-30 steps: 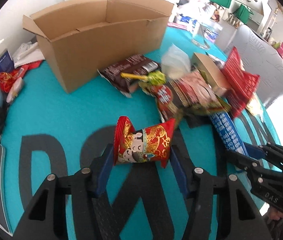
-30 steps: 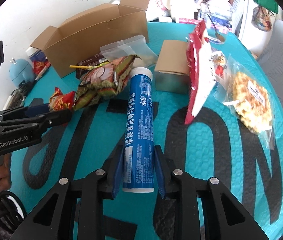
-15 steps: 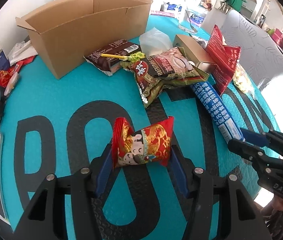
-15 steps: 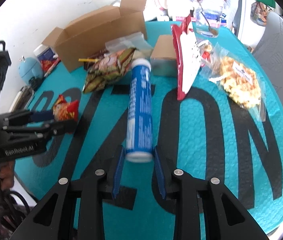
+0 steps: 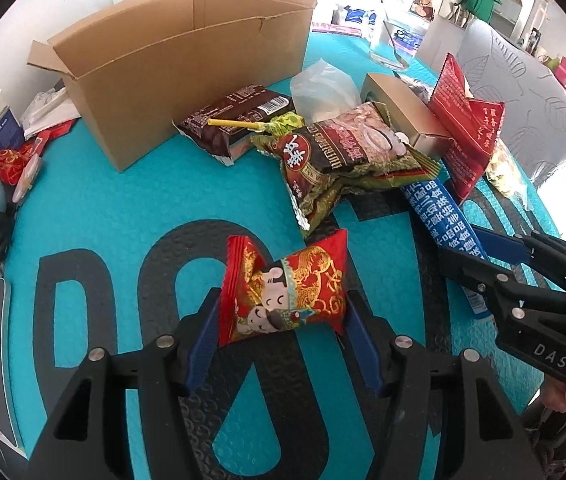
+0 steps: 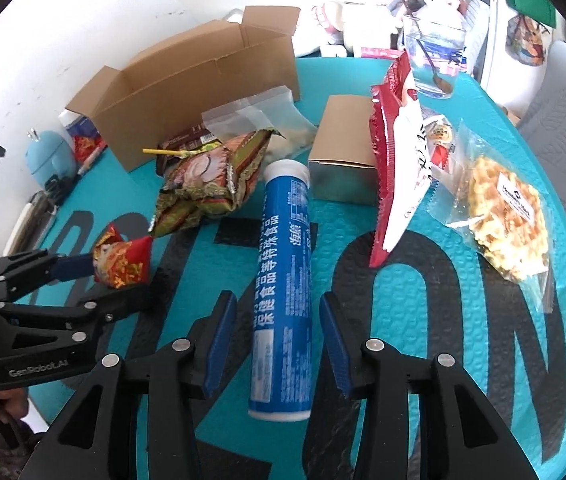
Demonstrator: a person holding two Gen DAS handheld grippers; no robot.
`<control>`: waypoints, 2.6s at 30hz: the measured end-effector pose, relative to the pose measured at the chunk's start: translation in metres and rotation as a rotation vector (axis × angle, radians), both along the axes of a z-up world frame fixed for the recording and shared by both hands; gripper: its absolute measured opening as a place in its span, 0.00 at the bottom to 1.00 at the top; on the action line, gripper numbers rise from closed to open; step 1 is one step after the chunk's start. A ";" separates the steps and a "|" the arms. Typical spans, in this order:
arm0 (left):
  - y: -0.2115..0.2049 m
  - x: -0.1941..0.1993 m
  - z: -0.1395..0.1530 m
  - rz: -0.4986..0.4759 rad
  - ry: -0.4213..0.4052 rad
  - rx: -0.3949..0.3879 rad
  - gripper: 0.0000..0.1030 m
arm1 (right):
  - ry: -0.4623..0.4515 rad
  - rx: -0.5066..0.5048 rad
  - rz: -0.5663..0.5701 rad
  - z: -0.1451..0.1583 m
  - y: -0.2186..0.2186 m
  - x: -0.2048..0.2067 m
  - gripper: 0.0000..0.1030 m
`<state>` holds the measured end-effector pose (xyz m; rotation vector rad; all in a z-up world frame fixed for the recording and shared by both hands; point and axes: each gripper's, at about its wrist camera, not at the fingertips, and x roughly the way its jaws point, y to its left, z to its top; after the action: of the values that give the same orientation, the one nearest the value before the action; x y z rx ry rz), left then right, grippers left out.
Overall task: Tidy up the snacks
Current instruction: 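Lift the red-and-gold bag and blue tube and carry both over the cardboard box, then open both grippers to drop the bag and tube into the box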
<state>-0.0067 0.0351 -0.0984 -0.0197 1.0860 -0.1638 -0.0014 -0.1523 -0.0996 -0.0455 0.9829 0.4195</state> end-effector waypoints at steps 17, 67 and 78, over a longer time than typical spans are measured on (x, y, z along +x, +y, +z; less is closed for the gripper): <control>0.020 -0.001 0.006 0.035 -0.008 -0.090 0.49 | -0.008 0.001 0.001 0.002 -0.004 -0.005 0.27; 0.101 0.154 0.152 0.177 -0.432 -0.026 0.48 | -0.277 0.082 0.313 0.150 0.117 0.140 0.27; 0.132 0.228 0.129 0.259 -0.379 0.080 0.49 | -0.272 0.013 0.313 0.142 0.160 0.210 0.27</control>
<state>0.2209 0.1675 0.0305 -0.0552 0.7025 0.1073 0.2089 0.0081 0.0422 -0.2406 0.7048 0.6882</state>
